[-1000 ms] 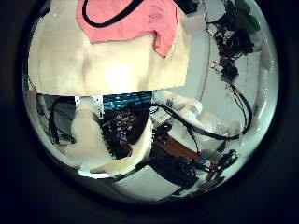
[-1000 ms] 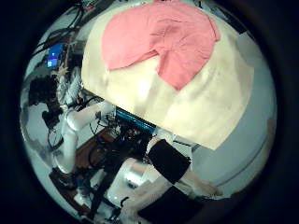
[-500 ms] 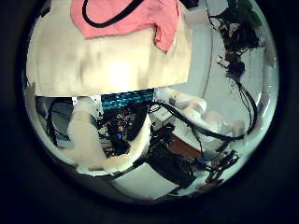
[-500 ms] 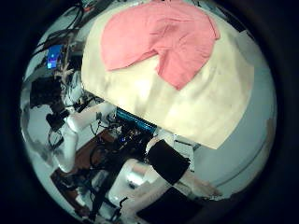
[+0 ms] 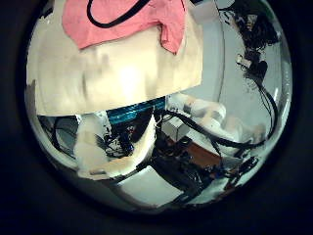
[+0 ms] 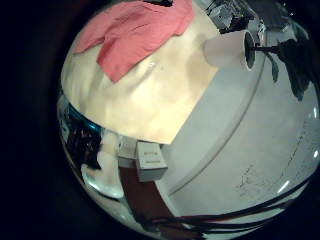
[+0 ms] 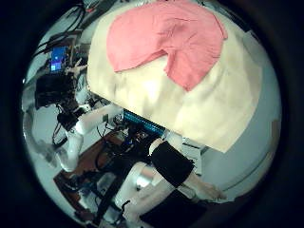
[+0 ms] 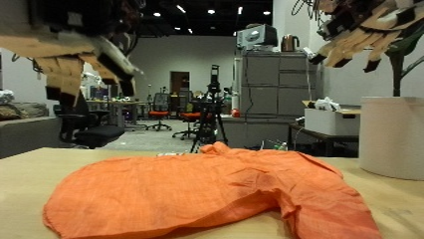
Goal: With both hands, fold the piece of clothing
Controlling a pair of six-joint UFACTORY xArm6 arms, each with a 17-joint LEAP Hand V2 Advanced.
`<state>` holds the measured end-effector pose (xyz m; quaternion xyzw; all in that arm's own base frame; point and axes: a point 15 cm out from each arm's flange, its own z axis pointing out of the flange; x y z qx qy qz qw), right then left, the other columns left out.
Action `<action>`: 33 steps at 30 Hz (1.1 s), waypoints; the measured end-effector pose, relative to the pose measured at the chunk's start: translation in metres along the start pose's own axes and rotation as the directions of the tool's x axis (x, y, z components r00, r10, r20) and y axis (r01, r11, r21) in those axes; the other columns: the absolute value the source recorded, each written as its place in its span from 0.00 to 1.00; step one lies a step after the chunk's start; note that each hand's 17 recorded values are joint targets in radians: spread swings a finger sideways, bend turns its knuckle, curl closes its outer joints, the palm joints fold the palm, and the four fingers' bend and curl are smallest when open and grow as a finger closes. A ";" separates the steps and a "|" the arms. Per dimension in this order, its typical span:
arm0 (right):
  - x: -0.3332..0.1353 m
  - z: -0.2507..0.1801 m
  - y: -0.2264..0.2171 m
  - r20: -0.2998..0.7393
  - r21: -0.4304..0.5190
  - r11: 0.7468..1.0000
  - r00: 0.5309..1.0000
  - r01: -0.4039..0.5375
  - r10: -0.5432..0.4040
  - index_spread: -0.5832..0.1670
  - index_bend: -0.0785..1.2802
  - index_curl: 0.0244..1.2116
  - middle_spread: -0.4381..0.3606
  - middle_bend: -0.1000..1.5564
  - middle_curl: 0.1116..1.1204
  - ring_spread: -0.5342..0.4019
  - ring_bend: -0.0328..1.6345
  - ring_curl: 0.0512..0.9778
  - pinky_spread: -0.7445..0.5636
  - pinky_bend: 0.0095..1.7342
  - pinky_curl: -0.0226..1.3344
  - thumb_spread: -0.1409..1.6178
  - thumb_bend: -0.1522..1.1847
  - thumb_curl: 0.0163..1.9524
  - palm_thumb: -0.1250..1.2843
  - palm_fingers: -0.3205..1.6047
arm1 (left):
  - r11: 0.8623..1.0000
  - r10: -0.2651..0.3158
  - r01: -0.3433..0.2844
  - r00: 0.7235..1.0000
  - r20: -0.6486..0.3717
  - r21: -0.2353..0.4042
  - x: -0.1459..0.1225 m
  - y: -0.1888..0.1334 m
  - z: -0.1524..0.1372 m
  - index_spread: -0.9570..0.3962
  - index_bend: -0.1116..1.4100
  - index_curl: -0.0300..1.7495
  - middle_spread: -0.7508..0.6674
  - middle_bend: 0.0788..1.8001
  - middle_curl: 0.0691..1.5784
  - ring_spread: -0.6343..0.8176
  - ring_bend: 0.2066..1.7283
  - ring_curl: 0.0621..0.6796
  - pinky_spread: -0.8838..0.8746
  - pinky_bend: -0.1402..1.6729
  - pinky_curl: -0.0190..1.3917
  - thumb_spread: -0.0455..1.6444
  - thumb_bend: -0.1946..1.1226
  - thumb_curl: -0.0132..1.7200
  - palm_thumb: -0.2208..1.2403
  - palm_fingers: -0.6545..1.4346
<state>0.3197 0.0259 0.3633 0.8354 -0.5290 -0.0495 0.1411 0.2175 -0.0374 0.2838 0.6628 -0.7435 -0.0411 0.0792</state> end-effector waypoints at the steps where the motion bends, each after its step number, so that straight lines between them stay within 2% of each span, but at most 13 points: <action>1: 0.001 0.000 -0.001 0.000 0.001 1.000 1.000 -0.001 0.001 0.38 0.18 0.24 0.67 0.17 0.18 0.83 0.22 0.22 0.85 0.23 0.24 0.79 0.10 0.11 0.39 0.22 | 1.000 0.003 -0.003 1.000 0.009 -0.013 -0.001 -0.002 0.004 0.74 0.18 0.21 0.67 0.06 0.16 0.75 0.16 0.25 0.75 0.20 0.24 0.63 0.13 0.18 0.36 0.40; 5: 0.004 0.001 0.000 0.003 0.000 1.000 1.000 -0.010 0.010 0.38 0.18 0.24 0.67 0.17 0.18 0.83 0.22 0.22 0.85 0.23 0.24 0.79 0.10 0.11 0.39 0.22 | 0.997 0.032 -0.027 0.998 0.059 -0.070 -0.008 -0.008 0.021 0.73 0.18 0.20 0.69 0.06 0.16 0.76 0.16 0.25 0.75 0.20 0.25 0.62 0.13 0.18 0.35 0.37; 10: 0.010 0.005 0.000 0.009 -0.009 1.000 1.000 -0.025 0.025 0.38 0.18 0.24 0.68 0.17 0.18 0.83 0.22 0.22 0.85 0.23 0.24 0.79 0.10 0.11 0.39 0.22 | 0.998 0.043 -0.039 0.996 0.084 -0.043 -0.014 -0.033 0.036 0.74 0.17 0.20 0.70 0.06 0.16 0.76 0.17 0.25 0.75 0.21 0.25 0.61 0.12 0.18 0.33 0.36; 16: 0.016 0.014 -0.004 0.020 -0.036 0.999 0.999 -0.031 0.032 0.38 0.18 0.24 0.70 0.17 0.18 0.83 0.21 0.22 0.85 0.23 0.24 0.79 0.10 0.11 0.39 0.22 | 0.997 0.060 -0.051 0.988 0.141 -0.064 -0.028 -0.054 0.056 0.75 0.17 0.19 0.70 0.07 0.17 0.75 0.19 0.26 0.75 0.21 0.25 0.60 0.13 0.18 0.33 0.36; 18: 0.017 0.015 -0.003 0.023 -0.040 0.999 0.999 -0.033 0.034 0.38 0.18 0.24 0.70 0.17 0.18 0.83 0.21 0.22 0.85 0.23 0.24 0.79 0.10 0.11 0.39 0.21 | 0.996 0.068 -0.058 0.985 0.157 -0.070 -0.030 -0.059 0.066 0.75 0.17 0.18 0.65 0.06 0.17 0.72 0.20 0.27 0.75 0.22 0.25 0.59 0.13 0.18 0.34 0.36; 22: 0.017 0.018 -0.005 0.025 -0.048 0.998 0.999 -0.031 0.032 0.38 0.18 0.24 0.70 0.17 0.18 0.83 0.20 0.22 0.85 0.23 0.24 0.79 0.10 0.11 0.39 0.21 | 0.996 0.070 -0.057 0.978 0.194 -0.072 -0.038 -0.063 0.078 0.73 0.17 0.18 0.63 0.07 0.17 0.75 0.21 0.27 0.75 0.23 0.25 0.59 0.13 0.19 0.35 0.35; 24: 0.017 0.020 -0.006 0.026 -0.055 0.998 0.999 -0.031 0.032 0.38 0.18 0.24 0.70 0.17 0.18 0.83 0.20 0.22 0.85 0.23 0.24 0.79 0.10 0.11 0.39 0.21 | 0.996 0.071 -0.057 0.973 0.218 -0.069 -0.043 -0.067 0.083 0.72 0.16 0.18 0.62 0.06 0.17 0.75 0.25 0.29 0.74 0.23 0.25 0.59 0.13 0.19 0.35 0.36; 26: 0.016 0.022 -0.007 0.028 -0.061 0.998 0.999 -0.028 0.030 0.38 0.19 0.24 0.71 0.17 0.18 0.83 0.20 0.22 0.85 0.23 0.24 0.79 0.10 0.11 0.39 0.21 | 0.996 0.077 -0.064 0.970 0.233 -0.064 -0.045 -0.072 0.088 0.72 0.17 0.18 0.62 0.07 0.17 0.76 0.24 0.29 0.74 0.24 0.25 0.59 0.13 0.19 0.36 0.35; 28: 0.016 0.023 -0.008 0.028 -0.066 0.997 0.999 -0.028 0.030 0.38 0.19 0.24 0.71 0.17 0.18 0.83 0.20 0.22 0.85 0.23 0.24 0.79 0.10 0.11 0.39 0.21 | 0.996 0.079 -0.065 0.967 0.242 -0.063 -0.046 -0.074 0.094 0.72 0.17 0.18 0.57 0.07 0.17 0.77 0.26 0.30 0.73 0.24 0.25 0.59 0.13 0.19 0.36 0.36; 31: 0.016 0.026 -0.009 0.031 -0.074 0.997 0.999 -0.025 0.027 0.38 0.19 0.24 0.71 0.17 0.18 0.83 0.20 0.21 0.85 0.23 0.24 0.79 0.10 0.11 0.39 0.21 | 0.995 0.085 -0.069 0.964 0.254 -0.072 -0.047 -0.077 0.100 0.72 0.17 0.18 0.66 0.08 0.17 0.75 0.26 0.29 0.73 0.24 0.25 0.59 0.13 0.19 0.37 0.36; 33: 0.016 0.027 -0.010 0.031 -0.075 0.997 0.999 -0.025 0.027 0.38 0.18 0.24 0.69 0.17 0.18 0.83 0.20 0.22 0.85 0.23 0.24 0.79 0.10 0.11 0.39 0.21 | 0.994 0.087 -0.067 0.961 0.262 -0.083 -0.048 -0.077 0.104 0.72 0.17 0.17 0.63 0.08 0.18 0.74 0.28 0.29 0.72 0.23 0.25 0.60 0.13 0.19 0.37 0.37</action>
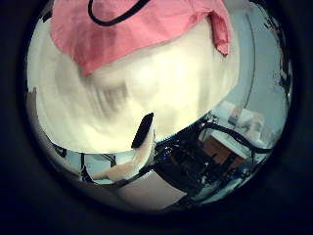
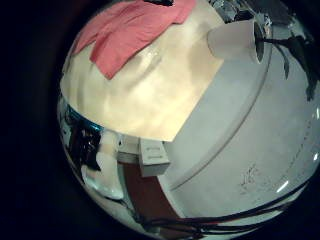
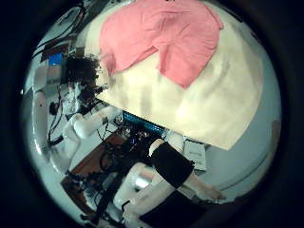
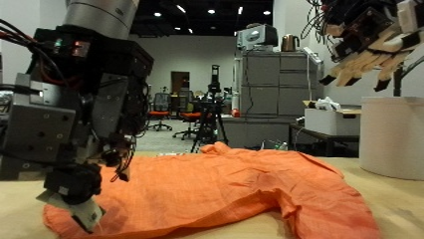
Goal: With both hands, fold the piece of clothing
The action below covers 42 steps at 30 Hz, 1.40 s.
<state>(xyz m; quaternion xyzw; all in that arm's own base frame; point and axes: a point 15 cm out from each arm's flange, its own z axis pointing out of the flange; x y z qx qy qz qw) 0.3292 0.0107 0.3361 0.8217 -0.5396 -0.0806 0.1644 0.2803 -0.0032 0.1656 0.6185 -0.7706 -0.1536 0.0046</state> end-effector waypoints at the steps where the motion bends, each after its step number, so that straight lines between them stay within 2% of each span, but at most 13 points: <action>1: 0.000 0.001 0.000 0.001 -0.003 1.000 1.000 0.000 0.000 0.38 0.18 0.24 0.69 0.17 0.18 0.83 0.20 0.22 0.84 0.23 0.24 0.79 0.10 0.11 0.39 0.21 | 1.000 -0.001 0.001 1.000 0.005 -0.004 -0.001 -0.001 0.001 0.72 0.18 0.18 0.63 0.07 0.18 0.75 0.26 0.29 0.72 0.24 0.25 0.60 0.13 0.19 0.37 0.36; 3: 0.000 0.002 -0.001 0.002 -0.006 1.000 1.000 0.002 -0.002 0.38 0.19 0.24 0.69 0.17 0.18 0.83 0.19 0.22 0.84 0.23 0.24 0.79 0.10 0.11 0.39 0.20 | 1.000 0.002 -0.002 1.000 0.011 -0.009 0.000 -0.003 0.003 0.73 0.17 0.18 0.65 0.09 0.18 0.76 0.26 0.28 0.71 0.24 0.25 0.60 0.13 0.19 0.38 0.37; 4: 0.000 0.002 -0.002 0.001 -0.005 1.000 1.000 0.002 -0.002 0.38 0.19 0.24 0.69 0.17 0.18 0.83 0.19 0.22 0.84 0.23 0.24 0.79 0.10 0.11 0.39 0.20 | 1.000 0.005 -0.005 1.000 0.013 -0.015 0.002 -0.004 0.004 0.73 0.17 0.18 0.56 0.09 0.18 0.73 0.28 0.28 0.70 0.23 0.24 0.60 0.13 0.19 0.38 0.38; 13: 0.001 0.002 -0.007 -0.002 0.007 1.000 1.000 0.003 -0.003 0.38 0.19 0.25 0.69 0.17 0.17 0.83 0.19 0.22 0.84 0.22 0.24 0.79 0.10 0.11 0.39 0.21 | 0.999 0.018 -0.016 0.999 0.032 -0.047 0.004 -0.006 0.012 0.73 0.18 0.18 0.54 0.10 0.20 0.64 0.24 0.26 0.68 0.24 0.25 0.60 0.13 0.19 0.39 0.38; 34: 0.000 0.001 -0.007 -0.003 0.006 1.000 1.000 0.006 -0.006 0.38 0.19 0.25 0.68 0.17 0.17 0.83 0.19 0.22 0.84 0.22 0.25 0.79 0.10 0.11 0.39 0.21 | 0.995 0.022 -0.018 0.999 0.035 -0.094 0.008 -0.006 0.026 0.73 0.19 0.19 0.56 0.07 0.20 0.63 0.22 0.23 0.66 0.23 0.24 0.60 0.13 0.19 0.40 0.40; 39: 0.000 0.001 -0.006 -0.004 0.008 1.000 1.000 0.007 -0.007 0.38 0.19 0.25 0.67 0.17 0.17 0.83 0.19 0.22 0.84 0.21 0.25 0.79 0.10 0.11 0.39 0.21 | 0.995 0.020 -0.015 0.999 0.045 -0.103 0.008 -0.008 0.029 0.69 0.23 0.21 0.49 0.16 0.23 0.59 0.16 0.19 0.66 0.17 0.21 0.60 0.13 0.19 0.40 0.47; 42: 0.000 0.000 -0.005 -0.006 0.008 1.000 1.000 0.007 -0.007 0.38 0.19 0.25 0.67 0.17 0.17 0.83 0.19 0.22 0.84 0.21 0.25 0.79 0.10 0.11 0.39 0.21 | 0.994 0.021 -0.015 0.999 0.048 -0.106 0.008 -0.011 0.029 0.62 0.30 0.24 0.39 0.31 0.27 0.50 0.16 0.17 0.61 0.13 0.17 0.60 0.13 0.19 0.40 0.59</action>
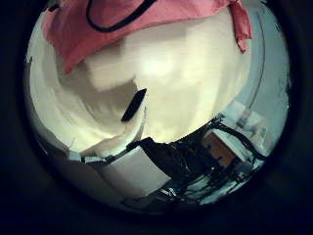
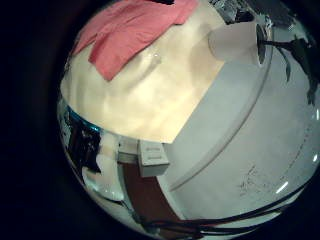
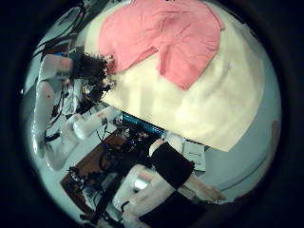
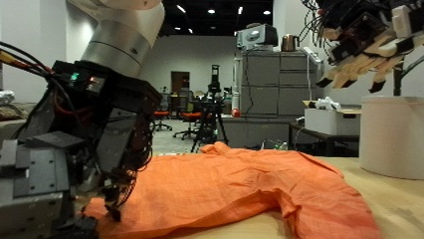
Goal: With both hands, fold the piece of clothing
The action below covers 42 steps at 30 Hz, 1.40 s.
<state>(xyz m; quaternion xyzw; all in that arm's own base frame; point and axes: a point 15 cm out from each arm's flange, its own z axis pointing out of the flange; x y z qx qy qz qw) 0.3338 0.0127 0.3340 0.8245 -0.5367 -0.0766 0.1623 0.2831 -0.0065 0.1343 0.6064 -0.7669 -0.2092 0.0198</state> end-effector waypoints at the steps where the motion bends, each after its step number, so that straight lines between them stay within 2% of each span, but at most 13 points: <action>1: 0.000 0.000 0.000 0.000 -0.001 1.000 1.000 0.000 0.000 0.38 0.19 0.25 0.67 0.17 0.17 0.83 0.19 0.22 0.84 0.21 0.25 0.79 0.10 0.11 0.39 0.21 | 1.000 0.000 0.000 1.000 0.000 0.001 0.000 -0.002 -0.002 0.59 0.32 0.25 0.36 0.34 0.28 0.45 0.17 0.16 0.59 0.14 0.15 0.60 0.13 0.19 0.40 0.63; 2: 0.000 0.000 0.001 0.001 -0.002 1.000 1.000 0.000 0.000 0.38 0.19 0.25 0.67 0.17 0.17 0.83 0.19 0.22 0.84 0.21 0.25 0.79 0.10 0.11 0.39 0.21 | 1.000 -0.001 0.001 1.000 0.000 0.004 0.000 -0.003 -0.003 0.57 0.34 0.26 0.33 0.38 0.30 0.40 0.19 0.17 0.56 0.15 0.15 0.60 0.13 0.19 0.41 0.66; 3: 0.000 0.000 0.001 0.001 -0.001 1.000 1.000 -0.001 0.001 0.38 0.19 0.25 0.67 0.17 0.17 0.83 0.19 0.22 0.84 0.21 0.25 0.79 0.10 0.11 0.39 0.21 | 1.000 -0.001 0.001 1.000 0.001 0.002 0.000 -0.003 -0.003 0.53 0.36 0.27 0.30 0.42 0.31 0.32 0.25 0.19 0.49 0.17 0.14 0.60 0.13 0.19 0.41 0.78; 5: 0.000 0.000 0.001 0.001 -0.001 1.000 1.000 0.000 0.000 0.38 0.19 0.25 0.67 0.17 0.17 0.83 0.19 0.22 0.84 0.21 0.25 0.79 0.10 0.11 0.39 0.21 | 1.000 0.000 0.000 1.000 0.001 -0.005 0.000 -0.003 -0.004 0.47 0.38 0.29 0.27 0.46 0.34 0.22 0.32 0.28 0.39 0.21 0.16 0.61 0.13 0.19 0.42 0.86; 9: 0.000 -0.001 0.001 0.000 0.000 1.000 1.000 0.001 -0.001 0.38 0.19 0.25 0.67 0.17 0.17 0.83 0.19 0.22 0.84 0.21 0.25 0.79 0.10 0.11 0.40 0.21 | 1.000 0.003 -0.003 1.000 0.015 -0.023 -0.004 -0.001 -0.007 0.39 0.44 0.34 0.24 0.49 0.39 0.12 0.45 0.45 0.24 0.30 0.20 0.62 0.14 0.19 0.48 0.90; 12: 0.000 0.000 0.001 0.001 -0.004 1.000 1.000 0.001 -0.001 0.38 0.19 0.25 0.66 0.17 0.17 0.83 0.19 0.22 0.84 0.20 0.25 0.80 0.10 0.11 0.40 0.22 | 0.999 0.013 -0.012 1.000 0.026 -0.036 -0.007 0.002 -0.010 0.35 0.46 0.37 0.22 0.51 0.41 0.10 0.53 0.54 0.17 0.37 0.23 0.63 0.16 0.21 0.55 0.90; 14: 0.001 0.001 0.001 0.003 -0.008 1.000 1.000 -0.001 0.001 0.38 0.18 0.25 0.65 0.17 0.18 0.82 0.19 0.22 0.84 0.20 0.25 0.80 0.10 0.11 0.40 0.22 | 0.999 0.024 -0.022 0.999 0.031 -0.047 -0.008 0.004 -0.012 0.33 0.49 0.39 0.22 0.52 0.43 0.10 0.57 0.60 0.13 0.43 0.26 0.62 0.19 0.23 0.63 0.91; 19: 0.002 0.003 -0.002 0.003 -0.006 1.000 1.000 -0.002 0.002 0.38 0.18 0.24 0.63 0.18 0.19 0.81 0.20 0.22 0.84 0.19 0.24 0.80 0.10 0.11 0.40 0.24 | 0.997 0.062 -0.061 0.998 0.027 -0.057 -0.009 0.005 -0.021 0.29 0.53 0.44 0.21 0.56 0.47 0.11 0.63 0.67 0.10 0.51 0.31 0.59 0.17 0.28 0.68 0.88; 25: 0.007 0.012 -0.024 -0.008 0.015 1.000 1.000 0.011 -0.011 0.36 0.17 0.23 0.55 0.19 0.21 0.75 0.24 0.24 0.81 0.19 0.24 0.79 0.11 0.12 0.44 0.28 | 0.997 0.066 -0.065 0.998 0.021 -0.044 -0.010 0.004 -0.030 0.26 0.54 0.49 0.22 0.58 0.49 0.11 0.66 0.71 0.09 0.54 0.34 0.57 0.14 0.32 0.70 0.85; 34: 0.026 0.088 -0.071 -0.017 -0.042 0.989 0.989 0.144 -0.145 0.35 0.17 0.22 0.54 0.17 0.21 0.71 0.23 0.24 0.78 0.20 0.25 0.69 0.11 0.15 0.55 0.23 | 0.998 0.060 -0.059 0.998 0.022 -0.037 -0.013 0.006 -0.036 0.24 0.52 0.54 0.23 0.60 0.51 0.12 0.68 0.72 0.08 0.54 0.36 0.57 0.14 0.36 0.70 0.84; 39: 0.053 0.122 -0.084 -0.099 -0.117 0.979 0.979 0.165 -0.177 0.31 0.18 0.22 0.51 0.16 0.19 0.73 0.23 0.23 0.78 0.23 0.26 0.65 0.10 0.16 0.58 0.20 | 0.998 0.056 -0.056 0.998 0.022 -0.032 -0.013 0.005 -0.039 0.23 0.51 0.57 0.23 0.60 0.51 0.12 0.68 0.72 0.08 0.54 0.36 0.56 0.13 0.37 0.69 0.84; 42: 0.059 0.128 -0.092 -0.113 -0.104 0.981 0.978 0.162 -0.174 0.30 0.18 0.22 0.50 0.16 0.18 0.73 0.23 0.23 0.78 0.24 0.26 0.63 0.10 0.17 0.60 0.19 | 0.998 0.057 -0.056 0.998 0.021 -0.035 -0.013 0.005 -0.038 0.23 0.50 0.58 0.23 0.60 0.51 0.12 0.68 0.72 0.08 0.54 0.37 0.56 0.13 0.38 0.69 0.84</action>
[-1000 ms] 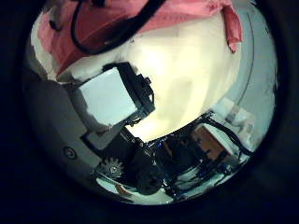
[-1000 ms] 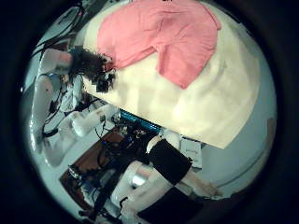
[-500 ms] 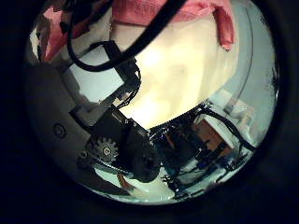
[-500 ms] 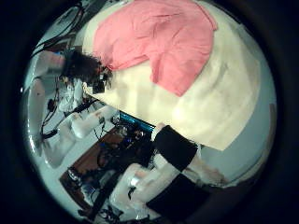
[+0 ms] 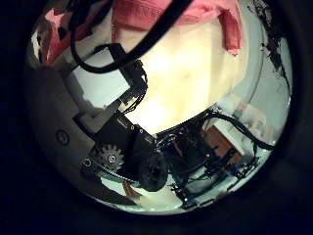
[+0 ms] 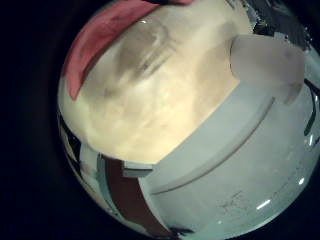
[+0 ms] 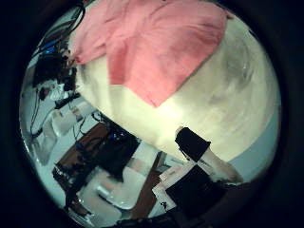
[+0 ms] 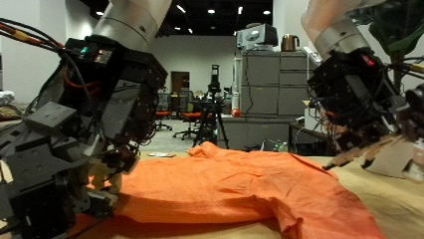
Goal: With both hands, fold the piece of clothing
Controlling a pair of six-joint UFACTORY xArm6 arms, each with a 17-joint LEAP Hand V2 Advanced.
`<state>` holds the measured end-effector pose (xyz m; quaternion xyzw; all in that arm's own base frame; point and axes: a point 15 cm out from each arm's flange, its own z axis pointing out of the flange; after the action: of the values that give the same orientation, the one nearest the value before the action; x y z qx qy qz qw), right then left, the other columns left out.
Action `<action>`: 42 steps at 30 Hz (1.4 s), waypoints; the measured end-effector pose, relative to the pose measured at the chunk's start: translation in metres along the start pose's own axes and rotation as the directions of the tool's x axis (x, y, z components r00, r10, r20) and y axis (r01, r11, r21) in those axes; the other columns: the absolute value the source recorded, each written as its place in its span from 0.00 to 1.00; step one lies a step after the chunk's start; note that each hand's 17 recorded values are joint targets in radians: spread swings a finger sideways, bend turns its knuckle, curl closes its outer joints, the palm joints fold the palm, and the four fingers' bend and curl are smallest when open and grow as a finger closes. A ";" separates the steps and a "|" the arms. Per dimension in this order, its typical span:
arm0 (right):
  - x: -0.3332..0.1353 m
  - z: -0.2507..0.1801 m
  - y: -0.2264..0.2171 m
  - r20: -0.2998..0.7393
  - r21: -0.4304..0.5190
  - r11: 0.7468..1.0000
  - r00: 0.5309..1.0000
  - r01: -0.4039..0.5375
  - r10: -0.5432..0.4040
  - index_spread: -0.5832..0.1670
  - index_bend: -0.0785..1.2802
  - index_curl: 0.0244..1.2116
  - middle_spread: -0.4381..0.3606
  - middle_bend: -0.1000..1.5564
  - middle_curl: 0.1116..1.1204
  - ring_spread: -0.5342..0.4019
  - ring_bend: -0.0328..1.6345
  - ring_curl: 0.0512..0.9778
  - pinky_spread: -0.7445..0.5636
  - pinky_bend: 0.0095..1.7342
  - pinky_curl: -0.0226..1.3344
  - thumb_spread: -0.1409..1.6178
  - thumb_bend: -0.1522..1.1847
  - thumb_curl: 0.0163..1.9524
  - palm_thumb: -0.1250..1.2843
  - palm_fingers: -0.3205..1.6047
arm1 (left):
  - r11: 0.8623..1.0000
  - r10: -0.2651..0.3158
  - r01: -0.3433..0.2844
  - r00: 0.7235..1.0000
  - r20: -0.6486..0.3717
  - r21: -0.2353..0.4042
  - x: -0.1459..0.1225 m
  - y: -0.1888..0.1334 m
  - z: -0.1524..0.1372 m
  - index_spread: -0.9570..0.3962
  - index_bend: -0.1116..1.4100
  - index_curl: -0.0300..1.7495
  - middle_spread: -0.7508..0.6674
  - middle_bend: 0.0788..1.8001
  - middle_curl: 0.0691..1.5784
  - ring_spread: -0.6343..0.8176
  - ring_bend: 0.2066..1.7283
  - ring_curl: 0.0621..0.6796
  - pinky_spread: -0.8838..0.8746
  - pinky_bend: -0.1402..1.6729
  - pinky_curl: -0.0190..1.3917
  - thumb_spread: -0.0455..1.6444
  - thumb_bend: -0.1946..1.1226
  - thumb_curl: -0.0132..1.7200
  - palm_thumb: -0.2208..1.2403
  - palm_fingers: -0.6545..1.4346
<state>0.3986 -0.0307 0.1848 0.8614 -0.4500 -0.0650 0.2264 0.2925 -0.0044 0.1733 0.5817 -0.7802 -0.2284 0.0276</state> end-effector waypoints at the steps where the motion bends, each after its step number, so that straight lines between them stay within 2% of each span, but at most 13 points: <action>1: 0.002 0.002 -0.002 -0.002 0.009 1.000 1.000 -0.003 0.003 0.30 0.18 0.22 0.49 0.16 0.18 0.73 0.23 0.23 0.78 0.24 0.26 0.63 0.10 0.17 0.60 0.19 | 1.000 0.001 -0.001 1.000 0.000 0.000 0.000 0.000 0.000 0.23 0.50 0.59 0.23 0.60 0.51 0.12 0.68 0.72 0.08 0.54 0.37 0.56 0.13 0.38 0.69 0.84; 9: -0.008 0.032 -0.027 -0.019 0.085 0.996 0.999 0.030 -0.029 0.29 0.19 0.22 0.47 0.17 0.18 0.70 0.25 0.23 0.77 0.23 0.25 0.60 0.09 0.17 0.61 0.22 | 1.000 0.000 0.000 1.000 0.002 -0.005 0.000 0.000 0.001 0.22 0.48 0.62 0.24 0.60 0.52 0.12 0.68 0.72 0.08 0.53 0.38 0.57 0.13 0.39 0.69 0.84; 13: -0.029 0.042 -0.035 -0.023 0.068 0.995 0.997 0.074 -0.073 0.28 0.19 0.23 0.46 0.17 0.19 0.67 0.25 0.23 0.77 0.22 0.25 0.60 0.09 0.18 0.61 0.23 | 1.000 0.001 -0.001 1.000 0.002 -0.007 -0.001 0.000 0.002 0.21 0.46 0.63 0.24 0.60 0.52 0.12 0.68 0.72 0.07 0.52 0.38 0.57 0.13 0.40 0.69 0.84; 18: -0.038 0.042 -0.043 -0.033 0.072 0.995 0.997 0.076 -0.074 0.29 0.20 0.24 0.43 0.20 0.21 0.58 0.27 0.23 0.72 0.18 0.23 0.59 0.10 0.18 0.63 0.32 | 1.000 -0.001 0.001 1.000 0.002 -0.005 -0.001 0.001 0.002 0.20 0.45 0.64 0.24 0.60 0.52 0.11 0.68 0.72 0.07 0.52 0.38 0.57 0.13 0.40 0.68 0.84; 22: -0.034 0.032 -0.060 -0.066 0.142 0.987 0.996 0.074 -0.065 0.28 0.20 0.25 0.36 0.25 0.24 0.43 0.32 0.24 0.59 0.16 0.21 0.58 0.10 0.19 0.65 0.44 | 1.000 -0.005 0.005 1.000 0.001 -0.007 -0.002 0.003 0.002 0.20 0.44 0.65 0.24 0.59 0.52 0.12 0.67 0.71 0.07 0.52 0.39 0.57 0.13 0.40 0.68 0.84; 25: -0.037 0.028 -0.064 -0.080 0.152 0.985 0.995 0.077 -0.065 0.21 0.21 0.27 0.27 0.30 0.27 0.26 0.40 0.28 0.36 0.25 0.22 0.57 0.10 0.19 0.68 0.64 | 1.000 -0.005 0.005 1.000 0.002 -0.004 -0.004 0.004 -0.001 0.19 0.44 0.66 0.24 0.59 0.52 0.12 0.67 0.71 0.07 0.51 0.39 0.57 0.13 0.41 0.68 0.84; 26: -0.037 0.026 -0.064 -0.082 0.156 0.985 0.995 0.076 -0.064 0.20 0.23 0.28 0.25 0.33 0.29 0.24 0.41 0.30 0.32 0.26 0.22 0.57 0.10 0.19 0.69 0.72 | 1.000 -0.007 0.007 1.000 0.002 -0.001 -0.005 0.005 -0.002 0.19 0.43 0.66 0.24 0.59 0.52 0.12 0.67 0.71 0.07 0.51 0.39 0.57 0.13 0.41 0.68 0.84; 27: -0.036 0.024 -0.064 -0.083 0.161 0.984 0.995 0.073 -0.060 0.18 0.27 0.31 0.22 0.36 0.32 0.20 0.44 0.32 0.24 0.30 0.24 0.56 0.10 0.20 0.70 0.83 | 1.000 -0.009 0.009 1.000 0.001 0.002 -0.006 0.005 -0.003 0.19 0.43 0.66 0.24 0.59 0.52 0.12 0.67 0.71 0.07 0.51 0.39 0.57 0.13 0.41 0.68 0.84; 29: -0.036 0.022 -0.063 -0.084 0.165 0.984 0.995 0.070 -0.057 0.17 0.32 0.35 0.20 0.41 0.36 0.19 0.47 0.36 0.18 0.34 0.26 0.56 0.10 0.20 0.71 0.86 | 1.000 -0.011 0.011 1.000 0.000 0.006 -0.007 0.006 -0.005 0.19 0.43 0.66 0.24 0.59 0.52 0.12 0.67 0.71 0.07 0.51 0.40 0.56 0.13 0.41 0.68 0.84; 30: -0.034 0.018 -0.062 -0.086 0.177 0.982 0.995 0.064 -0.049 0.17 0.37 0.38 0.20 0.45 0.39 0.20 0.50 0.39 0.16 0.36 0.28 0.56 0.10 0.20 0.72 0.91 | 1.000 -0.011 0.011 1.000 0.000 0.007 -0.007 0.007 -0.006 0.19 0.43 0.67 0.24 0.59 0.52 0.12 0.67 0.71 0.07 0.51 0.40 0.56 0.13 0.41 0.68 0.84; 33: -0.029 0.009 -0.059 -0.092 0.206 0.977 0.995 0.053 -0.035 0.19 0.49 0.45 0.22 0.54 0.46 0.22 0.57 0.45 0.14 0.44 0.32 0.57 0.10 0.21 0.74 0.91 | 1.000 -0.007 0.007 1.000 0.002 0.012 -0.008 0.009 -0.009 0.18 0.42 0.67 0.24 0.59 0.52 0.12 0.67 0.71 0.07 0.51 0.40 0.56 0.13 0.41 0.68 0.84; 37: -0.016 0.000 -0.046 -0.083 0.226 0.974 0.997 0.017 0.002 0.26 0.64 0.55 0.29 0.66 0.54 0.26 0.67 0.52 0.20 0.56 0.40 0.62 0.11 0.22 0.79 0.89 | 1.000 0.012 -0.012 1.000 0.002 0.012 -0.010 0.013 -0.012 0.18 0.42 0.68 0.24 0.59 0.52 0.12 0.67 0.71 0.07 0.50 0.40 0.56 0.13 0.41 0.68 0.84; 42: -0.011 -0.007 -0.010 -0.070 0.205 0.979 0.997 -0.021 0.036 0.31 0.73 0.61 0.32 0.73 0.59 0.29 0.74 0.58 0.25 0.64 0.45 0.67 0.12 0.24 0.83 0.83 | 0.995 0.100 -0.100 0.995 -0.004 -0.001 -0.010 0.025 -0.020 0.17 0.41 0.68 0.23 0.59 0.52 0.11 0.67 0.71 0.07 0.50 0.41 0.56 0.13 0.41 0.68 0.84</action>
<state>0.4017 -0.0143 0.1858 0.8754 -0.4579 0.0162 0.1540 0.2792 0.0041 0.2032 0.5425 -0.8081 -0.2259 0.0410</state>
